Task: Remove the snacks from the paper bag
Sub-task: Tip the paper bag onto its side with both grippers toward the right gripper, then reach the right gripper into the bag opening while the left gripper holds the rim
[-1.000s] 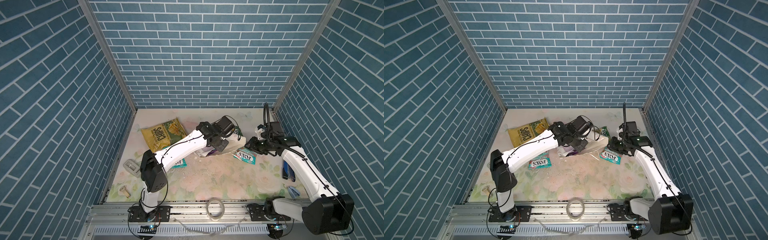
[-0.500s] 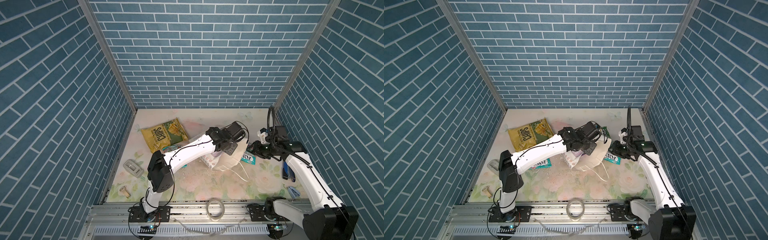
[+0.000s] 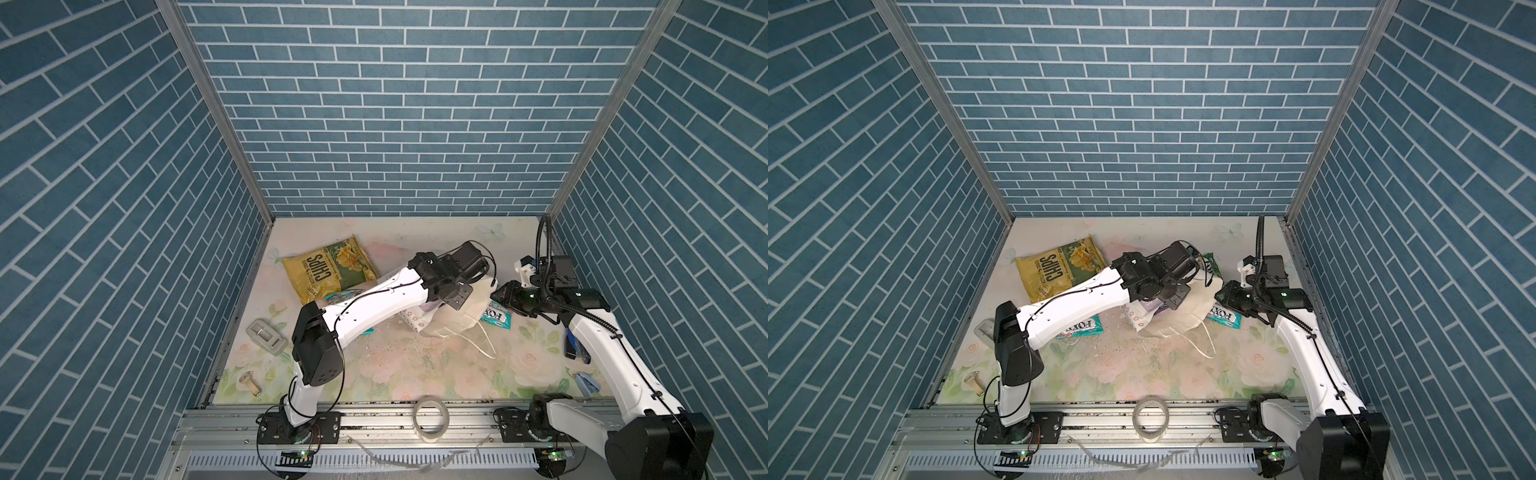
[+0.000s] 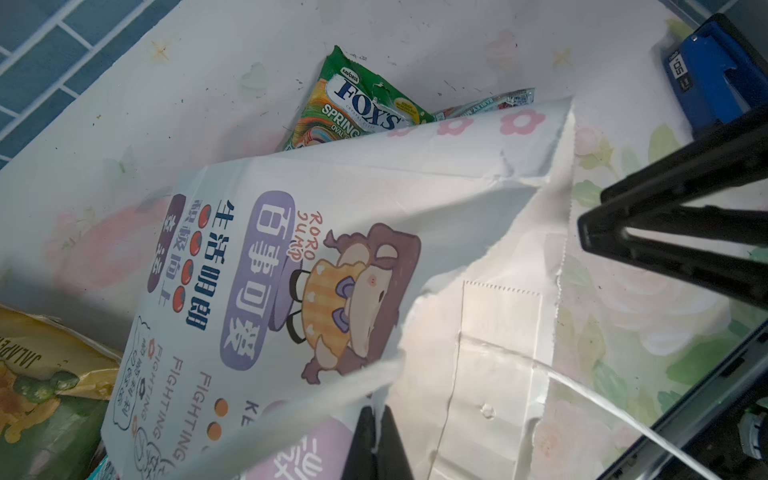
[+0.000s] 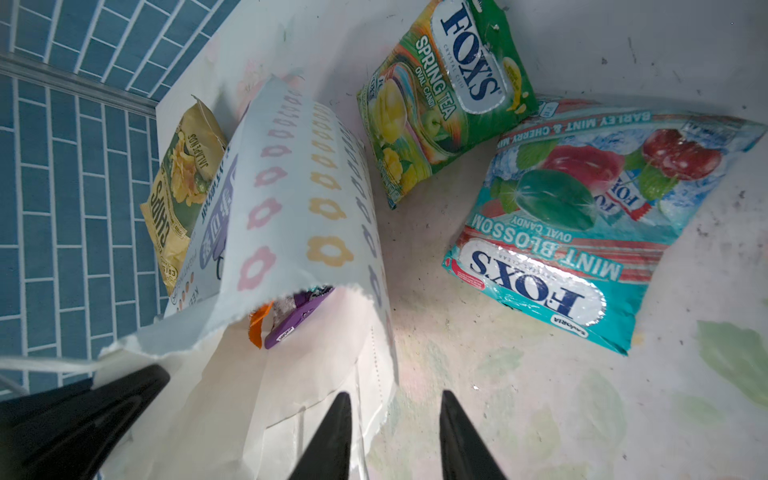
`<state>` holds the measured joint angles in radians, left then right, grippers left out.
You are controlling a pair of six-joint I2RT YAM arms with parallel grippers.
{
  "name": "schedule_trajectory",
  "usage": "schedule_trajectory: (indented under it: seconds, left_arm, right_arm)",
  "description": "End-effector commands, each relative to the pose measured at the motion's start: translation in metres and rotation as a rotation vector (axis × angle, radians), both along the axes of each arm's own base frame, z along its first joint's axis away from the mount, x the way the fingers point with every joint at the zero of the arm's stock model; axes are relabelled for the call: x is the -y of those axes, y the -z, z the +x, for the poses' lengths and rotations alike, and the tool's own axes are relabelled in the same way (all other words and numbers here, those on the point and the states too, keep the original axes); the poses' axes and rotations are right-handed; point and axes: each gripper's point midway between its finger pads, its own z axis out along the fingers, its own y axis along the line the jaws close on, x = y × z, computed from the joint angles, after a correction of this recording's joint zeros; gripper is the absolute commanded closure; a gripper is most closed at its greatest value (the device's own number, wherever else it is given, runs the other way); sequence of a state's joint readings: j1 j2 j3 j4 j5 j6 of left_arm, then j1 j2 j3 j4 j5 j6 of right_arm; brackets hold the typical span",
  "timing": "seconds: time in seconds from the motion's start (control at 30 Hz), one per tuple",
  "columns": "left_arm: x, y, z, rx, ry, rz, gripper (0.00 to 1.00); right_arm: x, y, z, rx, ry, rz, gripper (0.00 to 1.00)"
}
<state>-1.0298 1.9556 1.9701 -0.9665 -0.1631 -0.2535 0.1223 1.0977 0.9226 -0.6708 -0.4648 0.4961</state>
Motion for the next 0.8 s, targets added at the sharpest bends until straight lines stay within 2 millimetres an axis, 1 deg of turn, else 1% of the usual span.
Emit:
schedule_trajectory:
  seconds: [0.0, 0.1, 0.17, 0.3, 0.43, 0.47, 0.6, 0.67, 0.77]
  left_arm:
    - [-0.017, -0.004, -0.004, -0.015, 0.005, 0.027, 1.00]
    - [-0.017, -0.005, -0.005, -0.022, 0.008, 0.022, 1.00]
    - [-0.016, -0.005, -0.007, -0.027, 0.010, 0.017, 1.00]
    - [-0.016, -0.005, -0.006, -0.025, 0.001, 0.016, 1.00]
    - [-0.017, 0.001, 0.003, -0.017, -0.022, 0.048, 1.00]
    - [-0.018, 0.002, 0.007, -0.013, -0.035, 0.056, 1.00]
    - [-0.021, 0.004, 0.020, 0.002, -0.079, 0.079, 1.00]
    - [-0.024, 0.002, 0.025, 0.020, -0.097, 0.086, 1.00]
    - [-0.031, -0.002, 0.029, 0.049, -0.123, 0.106, 1.00]
  right_arm:
    - [-0.003, -0.006, 0.012, 0.049, 0.024, 0.045, 0.64]
    - [-0.002, 0.002, 0.016, 0.048, 0.031, 0.038, 0.64]
    - [0.000, 0.009, 0.019, 0.041, 0.041, 0.020, 0.66]
    - [0.001, 0.014, 0.027, 0.068, 0.058, 0.028, 0.77]
    - [-0.002, 0.021, 0.030, 0.066, 0.067, 0.053, 0.91]
    - [-0.003, 0.024, 0.029, 0.060, 0.072, 0.061, 0.94]
    - [-0.012, 0.036, 0.019, 0.036, 0.072, 0.086, 0.95]
    - [-0.019, 0.041, 0.013, 0.032, 0.066, 0.078, 0.96]
    - [-0.029, 0.046, 0.008, 0.026, 0.057, 0.066, 1.00]
